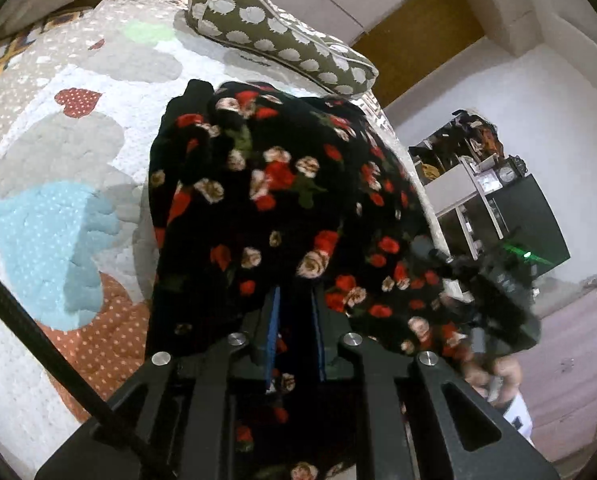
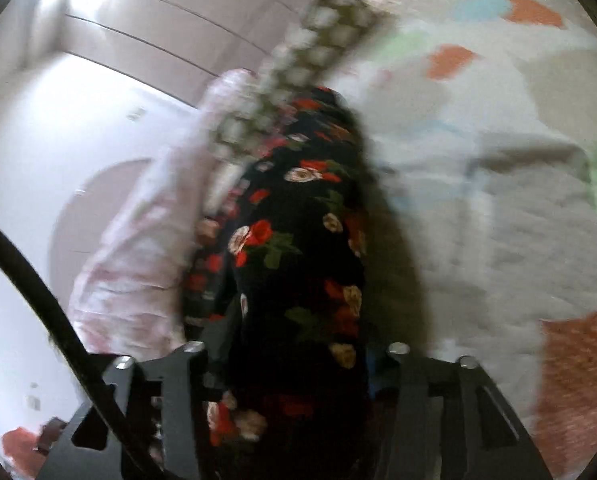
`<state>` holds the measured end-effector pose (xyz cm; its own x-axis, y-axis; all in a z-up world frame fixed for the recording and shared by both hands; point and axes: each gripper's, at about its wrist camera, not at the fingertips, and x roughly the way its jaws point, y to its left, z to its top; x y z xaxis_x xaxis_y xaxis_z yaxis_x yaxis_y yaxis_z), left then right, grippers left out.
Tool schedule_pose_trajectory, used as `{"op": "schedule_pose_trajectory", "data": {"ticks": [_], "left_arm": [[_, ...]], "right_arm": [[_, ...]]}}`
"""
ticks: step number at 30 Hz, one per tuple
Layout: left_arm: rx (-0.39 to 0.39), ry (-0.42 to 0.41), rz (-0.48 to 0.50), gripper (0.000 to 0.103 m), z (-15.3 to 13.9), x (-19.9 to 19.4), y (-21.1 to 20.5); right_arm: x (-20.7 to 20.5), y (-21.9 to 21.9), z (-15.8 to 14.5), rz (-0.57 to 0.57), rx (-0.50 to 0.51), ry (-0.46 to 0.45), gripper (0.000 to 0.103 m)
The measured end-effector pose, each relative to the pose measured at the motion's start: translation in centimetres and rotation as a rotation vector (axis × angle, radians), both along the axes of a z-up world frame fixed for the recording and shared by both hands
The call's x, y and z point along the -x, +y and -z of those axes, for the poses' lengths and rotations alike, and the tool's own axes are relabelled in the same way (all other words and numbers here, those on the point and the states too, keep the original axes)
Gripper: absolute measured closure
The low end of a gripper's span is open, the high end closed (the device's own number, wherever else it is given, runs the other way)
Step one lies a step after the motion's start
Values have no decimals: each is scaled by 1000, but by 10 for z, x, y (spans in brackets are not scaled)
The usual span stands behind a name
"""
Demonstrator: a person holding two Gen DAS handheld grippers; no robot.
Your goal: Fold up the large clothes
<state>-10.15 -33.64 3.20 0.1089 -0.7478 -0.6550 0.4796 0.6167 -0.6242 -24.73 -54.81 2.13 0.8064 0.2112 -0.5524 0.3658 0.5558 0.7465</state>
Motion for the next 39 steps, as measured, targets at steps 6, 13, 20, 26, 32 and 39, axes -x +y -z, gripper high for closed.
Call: {"op": "schedule_pose_trajectory", "data": {"ticks": [6,13,20,26,32,39], "left_arm": [[-113,-131,-10,62,-40,33,39],[-208,-218,-134,54,-46,69,98],[-222,-182,-188,54,-34,89,123],[-246,-187,-198,51,-27,99,126],[-258,-192,-178,50,-26,107,116],[-279,-202,-169,45,-25,113,105]], "right_arm": [[34,12,-58,99,218,-29,34],[13,91,-109,-130,359,-103,80],[-48,189,-58,-435,384,42,81],[-16,193,-20,-421,333,94,81],[25,175,-37,-378,340,64,81],[107,110,-58,-143,349,-19,66]]}}
